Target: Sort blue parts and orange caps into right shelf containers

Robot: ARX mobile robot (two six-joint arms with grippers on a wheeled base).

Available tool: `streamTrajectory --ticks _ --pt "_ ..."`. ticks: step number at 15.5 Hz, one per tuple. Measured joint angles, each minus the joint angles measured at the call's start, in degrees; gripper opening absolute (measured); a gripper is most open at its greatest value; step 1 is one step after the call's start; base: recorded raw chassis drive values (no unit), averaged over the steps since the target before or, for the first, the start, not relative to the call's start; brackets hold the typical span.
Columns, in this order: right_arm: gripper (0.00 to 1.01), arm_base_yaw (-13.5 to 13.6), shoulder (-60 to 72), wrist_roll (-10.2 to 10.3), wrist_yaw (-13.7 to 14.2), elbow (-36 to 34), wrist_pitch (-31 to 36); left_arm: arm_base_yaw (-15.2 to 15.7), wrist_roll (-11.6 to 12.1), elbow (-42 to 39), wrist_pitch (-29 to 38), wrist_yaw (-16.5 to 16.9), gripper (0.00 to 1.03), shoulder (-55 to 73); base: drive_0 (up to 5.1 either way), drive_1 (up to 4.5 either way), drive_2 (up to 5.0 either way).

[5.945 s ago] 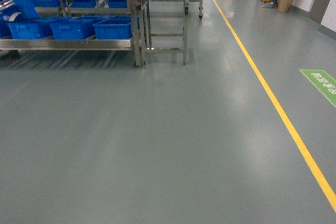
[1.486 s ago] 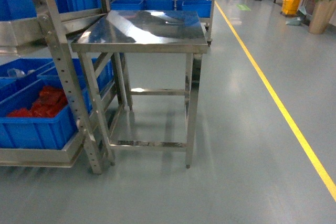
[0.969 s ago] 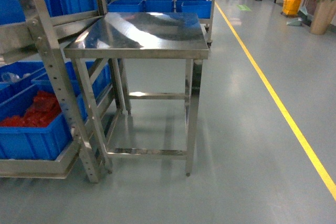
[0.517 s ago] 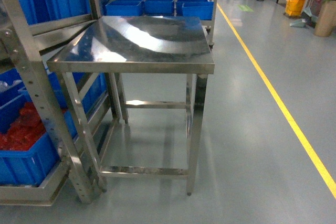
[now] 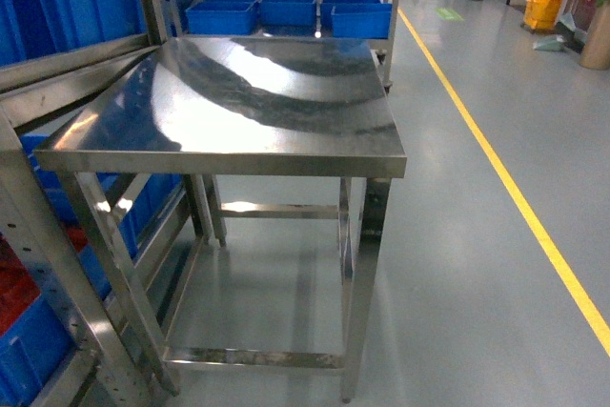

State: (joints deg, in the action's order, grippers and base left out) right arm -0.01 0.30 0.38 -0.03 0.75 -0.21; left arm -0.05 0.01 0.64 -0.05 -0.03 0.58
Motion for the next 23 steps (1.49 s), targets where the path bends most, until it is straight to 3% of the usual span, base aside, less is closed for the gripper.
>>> streamTrajectory --ticks 23 --pt "0.45 0.0 0.0 0.0 0.0 0.0 -0.2 0.0 0.0 0.0 -0.4 0.0 0.42 0.0 -4.9 2.46 2.5"
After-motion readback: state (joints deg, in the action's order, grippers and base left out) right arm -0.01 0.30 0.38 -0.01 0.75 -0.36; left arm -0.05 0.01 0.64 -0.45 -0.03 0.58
